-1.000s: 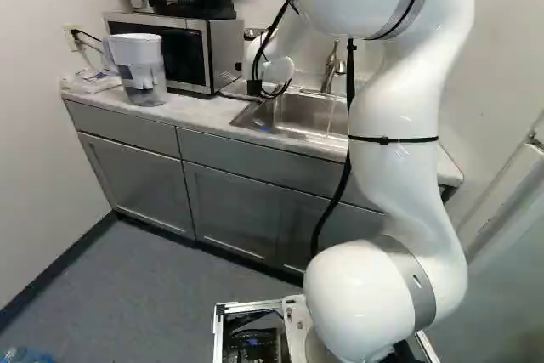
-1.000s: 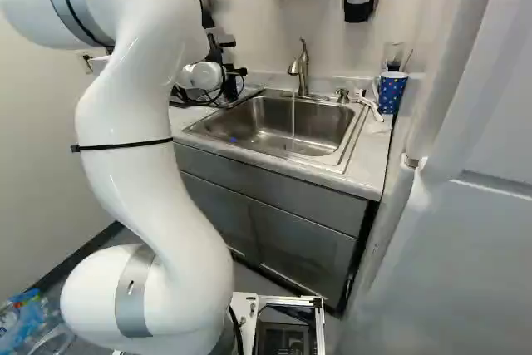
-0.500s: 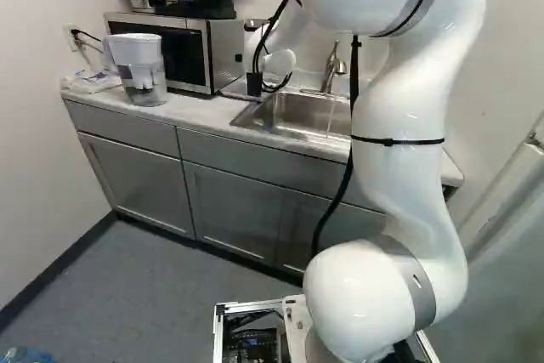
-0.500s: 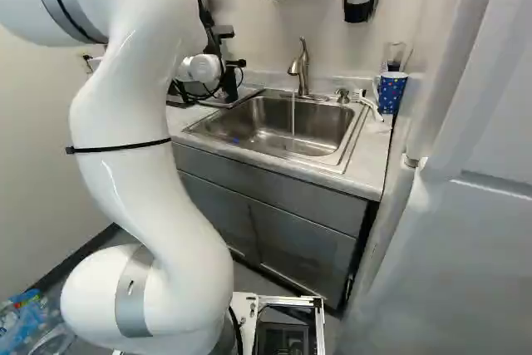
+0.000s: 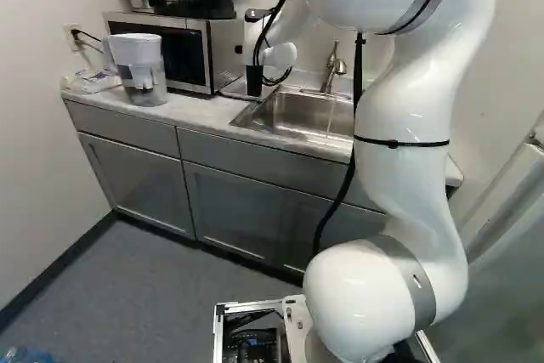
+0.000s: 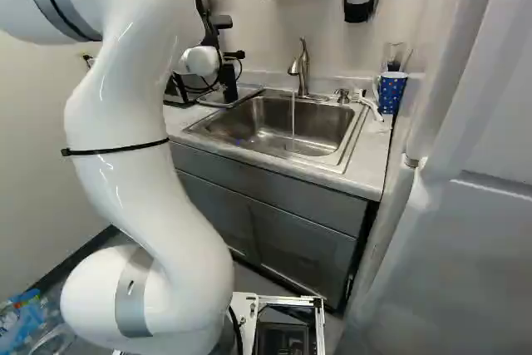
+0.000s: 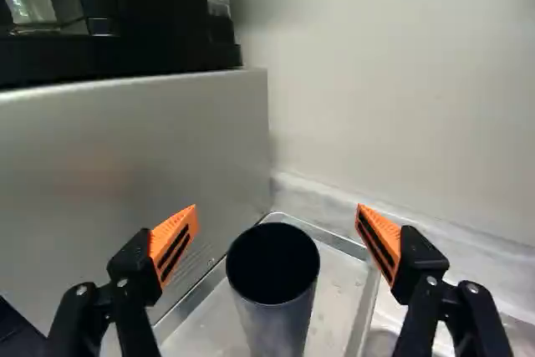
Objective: Rinse the cup and place it in the tray
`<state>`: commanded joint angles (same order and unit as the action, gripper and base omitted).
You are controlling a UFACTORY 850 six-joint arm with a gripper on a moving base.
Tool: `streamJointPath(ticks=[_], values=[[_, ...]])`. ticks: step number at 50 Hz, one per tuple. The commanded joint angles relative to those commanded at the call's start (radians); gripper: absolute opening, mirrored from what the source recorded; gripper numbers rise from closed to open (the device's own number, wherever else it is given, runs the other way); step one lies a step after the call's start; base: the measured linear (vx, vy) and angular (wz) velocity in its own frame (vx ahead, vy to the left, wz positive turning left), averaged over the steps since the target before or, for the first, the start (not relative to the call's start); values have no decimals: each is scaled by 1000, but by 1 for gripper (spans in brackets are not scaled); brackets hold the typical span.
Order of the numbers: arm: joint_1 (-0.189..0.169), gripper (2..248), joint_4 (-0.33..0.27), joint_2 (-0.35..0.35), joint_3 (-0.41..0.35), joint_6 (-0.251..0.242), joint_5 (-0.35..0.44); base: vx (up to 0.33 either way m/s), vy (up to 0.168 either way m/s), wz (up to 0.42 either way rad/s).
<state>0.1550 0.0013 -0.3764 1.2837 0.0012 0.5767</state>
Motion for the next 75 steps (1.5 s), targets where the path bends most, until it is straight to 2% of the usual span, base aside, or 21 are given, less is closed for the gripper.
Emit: streamJointPath(ticks=[16,75], values=[[-14,247,0,19,11,0,-29,0,0,0],[-116,247,0,100,40,0,-197,0,0,0]])
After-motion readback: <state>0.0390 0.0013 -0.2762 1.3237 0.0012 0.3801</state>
